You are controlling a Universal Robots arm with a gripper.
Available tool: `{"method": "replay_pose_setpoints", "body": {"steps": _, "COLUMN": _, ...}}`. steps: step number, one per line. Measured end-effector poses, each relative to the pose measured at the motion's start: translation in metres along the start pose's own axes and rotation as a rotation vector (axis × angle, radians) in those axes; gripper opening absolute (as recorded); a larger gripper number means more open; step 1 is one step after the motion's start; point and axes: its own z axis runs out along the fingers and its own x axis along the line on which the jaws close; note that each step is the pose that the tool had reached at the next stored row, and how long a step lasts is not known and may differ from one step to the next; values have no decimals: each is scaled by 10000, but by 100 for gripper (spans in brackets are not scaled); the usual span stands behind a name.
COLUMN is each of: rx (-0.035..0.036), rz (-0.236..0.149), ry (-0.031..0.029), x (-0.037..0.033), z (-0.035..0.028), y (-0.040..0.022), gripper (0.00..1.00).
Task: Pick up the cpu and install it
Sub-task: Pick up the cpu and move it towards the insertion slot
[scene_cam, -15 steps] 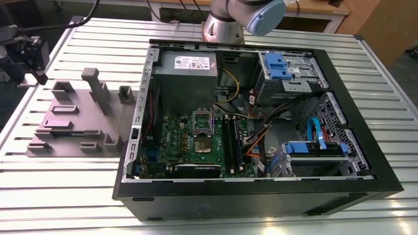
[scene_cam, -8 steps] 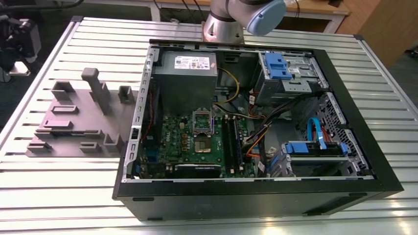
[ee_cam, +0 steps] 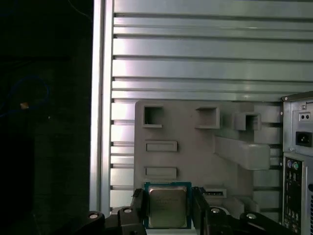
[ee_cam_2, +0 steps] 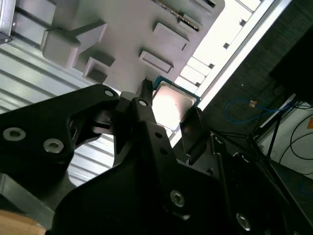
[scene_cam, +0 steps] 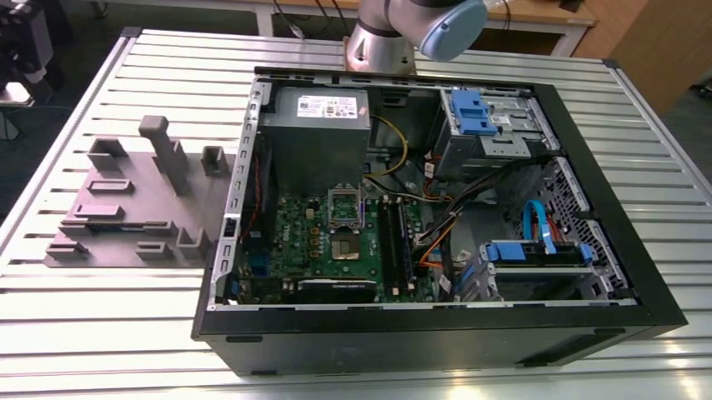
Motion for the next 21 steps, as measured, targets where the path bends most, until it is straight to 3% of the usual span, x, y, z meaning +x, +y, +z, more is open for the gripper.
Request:
{"method": "replay_pose_setpoints", "body": {"steps": 6, "rx": 5, "rz": 1, "ry": 0, "x": -3, "z": -27, "y": 1, "gripper": 47}}
{"method": "replay_pose_setpoints", "body": {"steps": 8, "rx": 10, "rz": 4, "ry": -1, "x": -33, "z": -26, "y": 1, "gripper": 47}}
{"method": "replay_pose_setpoints", "body": {"steps": 21, "rx": 10, "rz": 5, "ry": -3, "x": -601, "z": 21, "y": 0, "gripper": 47}}
